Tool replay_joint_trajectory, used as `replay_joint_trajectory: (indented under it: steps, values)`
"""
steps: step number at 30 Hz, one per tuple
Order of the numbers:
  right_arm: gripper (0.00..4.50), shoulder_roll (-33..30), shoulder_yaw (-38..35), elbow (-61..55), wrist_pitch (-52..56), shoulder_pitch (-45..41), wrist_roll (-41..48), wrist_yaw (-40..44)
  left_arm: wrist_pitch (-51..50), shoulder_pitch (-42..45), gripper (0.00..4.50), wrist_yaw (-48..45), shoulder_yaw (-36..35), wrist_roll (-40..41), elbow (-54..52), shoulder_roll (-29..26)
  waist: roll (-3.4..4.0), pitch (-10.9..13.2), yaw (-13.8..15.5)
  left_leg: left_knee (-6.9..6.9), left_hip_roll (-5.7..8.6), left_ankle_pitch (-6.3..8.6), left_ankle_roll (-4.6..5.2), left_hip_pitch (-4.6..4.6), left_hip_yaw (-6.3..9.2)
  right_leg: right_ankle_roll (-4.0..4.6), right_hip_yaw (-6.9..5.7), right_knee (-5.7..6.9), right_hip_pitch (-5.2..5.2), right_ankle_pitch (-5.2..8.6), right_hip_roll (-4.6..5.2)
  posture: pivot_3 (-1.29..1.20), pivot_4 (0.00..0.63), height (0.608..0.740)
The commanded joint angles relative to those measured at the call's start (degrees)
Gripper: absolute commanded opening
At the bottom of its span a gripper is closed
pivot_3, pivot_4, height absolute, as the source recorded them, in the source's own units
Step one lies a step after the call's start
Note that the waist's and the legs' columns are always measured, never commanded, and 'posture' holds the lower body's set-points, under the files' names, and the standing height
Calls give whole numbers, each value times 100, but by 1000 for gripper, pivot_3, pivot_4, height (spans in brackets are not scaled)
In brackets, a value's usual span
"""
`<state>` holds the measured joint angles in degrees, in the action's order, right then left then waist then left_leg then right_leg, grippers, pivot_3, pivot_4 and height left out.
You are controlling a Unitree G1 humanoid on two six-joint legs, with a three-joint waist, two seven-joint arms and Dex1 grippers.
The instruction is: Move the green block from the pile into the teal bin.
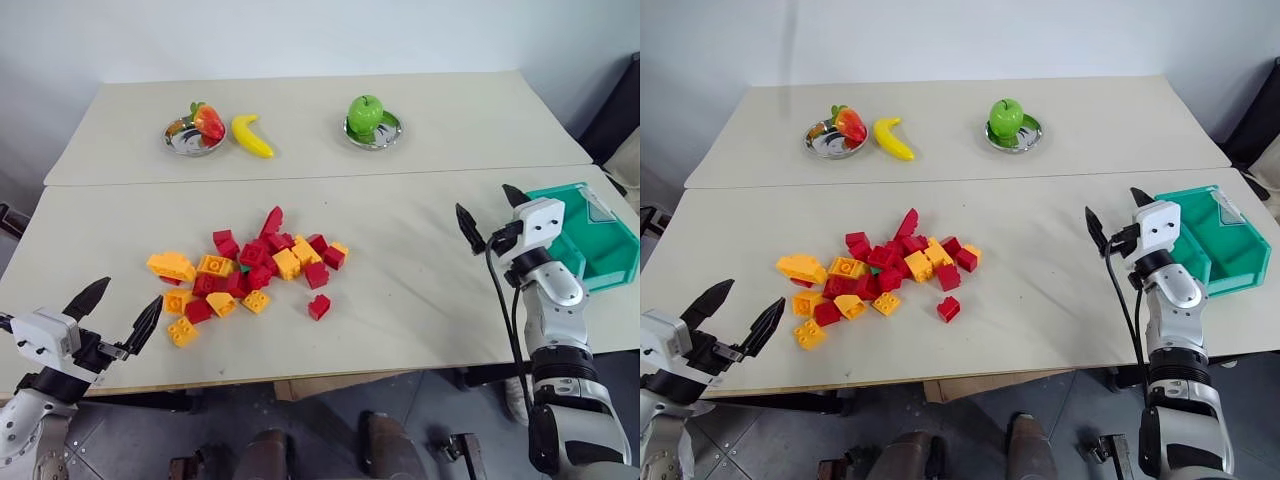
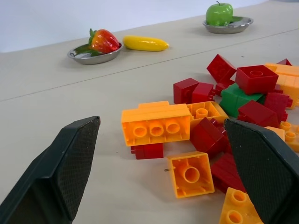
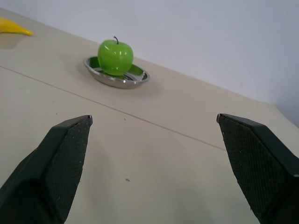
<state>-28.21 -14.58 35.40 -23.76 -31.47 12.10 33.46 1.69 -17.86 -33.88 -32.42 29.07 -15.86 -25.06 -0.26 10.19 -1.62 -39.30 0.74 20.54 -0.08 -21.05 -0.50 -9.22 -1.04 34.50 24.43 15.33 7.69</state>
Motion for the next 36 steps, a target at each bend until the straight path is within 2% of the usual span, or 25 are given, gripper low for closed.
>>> replay_joint_trajectory:
  steps: [1,4,6,9,12,16,22,29,30,32,36]
  values:
    - [4488,1,-2,-342,10,35,177,147,-3,-62,4500,-16,-18,86,-243,-30,0,0,2,0,0,0,0,0,0,0,0,-1,0,0,0,0,150,740]
    - [4488,10,50,-472,115,78,337,395,-133,-38,4500,-215,-172,500,-176,-72,0,0,3,0,0,0,0,0,1,0,0,-1,0,0,0,0,150,740]
    - [4488,32,101,-846,460,153,801,984,-27,76,4500,-530,-505,891,120,-169,0,0,3,0,-2,0,0,0,0,0,0,-1,0,0,0,0,150,740]
    - [4488,-114,245,-1829,1507,444,1620,1880,-146,-81,4500,-966,-748,1004,422,-508,0,0,3,0,-12,1,-1,0,0,1,-3,-2,0,0,-9,0,150,740]
    - [4488,-777,421,-3135,3009,808,2541,2814,-398,-409,4500,-1837,-887,1003,838,-1213,6,1,8,0,-35,5,2,-2,-1,3,-3,-4,1,0,-8,0,150,740]
    - [4488,-1296,708,-3588,3326,995,2506,3649,-263,-410,4500,-2371,-837,894,1087,-1589,1,-1,36,0,-36,12,11,3,-5,6,-14,-14,-7,-1,-7,0,150,740]
    - [2652,-1634,776,-3327,3049,1163,2185,4515,-360,-403,4500,-2752,-823,987,699,-1676,-12,-8,34,0,-38,19,5,2,-5,12,-23,-27,-8,-5,-12,0,150,740]
    - [208,-1580,803,-3341,2885,1301,2005,4676,-422,-420,4500,-2744,-691,913,508,-1513,-12,-8,14,0,-38,23,0,3,-10,12,-27,-31,-8,-5,-18,0,150,740]
    - [5,-1569,811,-3346,2869,1319,1986,4680,-412,-438,4314,-2779,-632,880,475,-1500,-12,-8,15,0,-38,24,-1,3,-9,12,-27,-31,-6,-5,-19,0,150,740]
    - [0,-1541,811,-3324,2788,1339,1915,4640,-452,-457,3947,-2829,-566,891,444,-1494,-12,-8,18,0,-38,24,-1,3,-9,12,-27,-30,-6,-5,-19,0,150,740]
    - [0,-1469,745,-3302,2777,1366,1878,4487,-450,-434,2730,-2829,-572,932,467,-1457,-12,-8,19,-1,-38,24,-1,2,-9,13,-26,-31,-6,-6,-18,0,150,740]
